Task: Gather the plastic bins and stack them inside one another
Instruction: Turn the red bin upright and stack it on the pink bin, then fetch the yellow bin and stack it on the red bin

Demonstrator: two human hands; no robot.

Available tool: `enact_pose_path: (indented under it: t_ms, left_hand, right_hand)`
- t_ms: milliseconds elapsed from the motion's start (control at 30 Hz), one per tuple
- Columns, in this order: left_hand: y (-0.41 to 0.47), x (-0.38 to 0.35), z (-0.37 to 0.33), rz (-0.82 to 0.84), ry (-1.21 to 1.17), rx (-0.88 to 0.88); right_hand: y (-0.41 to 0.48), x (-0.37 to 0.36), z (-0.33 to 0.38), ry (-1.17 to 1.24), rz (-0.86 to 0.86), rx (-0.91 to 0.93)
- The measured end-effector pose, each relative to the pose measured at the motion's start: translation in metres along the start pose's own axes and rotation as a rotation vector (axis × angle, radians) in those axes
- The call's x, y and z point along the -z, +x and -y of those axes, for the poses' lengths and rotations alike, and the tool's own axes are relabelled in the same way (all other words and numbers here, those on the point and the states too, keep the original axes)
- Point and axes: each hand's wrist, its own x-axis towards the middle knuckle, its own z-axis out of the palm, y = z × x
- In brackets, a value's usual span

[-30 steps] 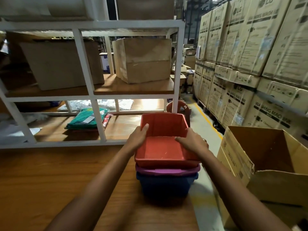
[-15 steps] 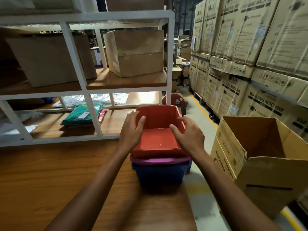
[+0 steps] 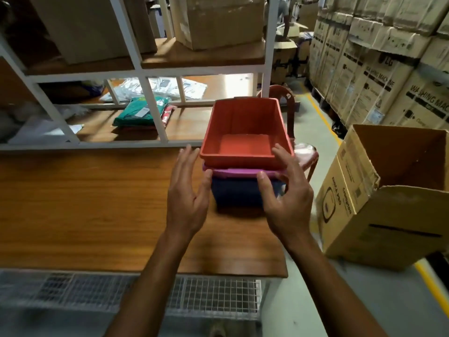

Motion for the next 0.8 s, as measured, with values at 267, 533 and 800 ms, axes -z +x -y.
enact_pose_path:
  t_ms: [267,533,800]
  left_hand:
    - [-0.119,0.039,0.046,-0.003,0.063,0.16]
    - [-0.206,0.12,0.099,-0.092,0.117,0.376]
    - [-0.266,0.232,0.156,-0.272,0.204,0.516]
  right_hand:
    - [-0.107,-0.024,-0.003,0.07,0.234,-0.059]
    - [-0.186,-0.091,0.031,0.101,0.544,-0.054]
    - [-0.251,-0.212,0.099,0.172,0.839,0.047]
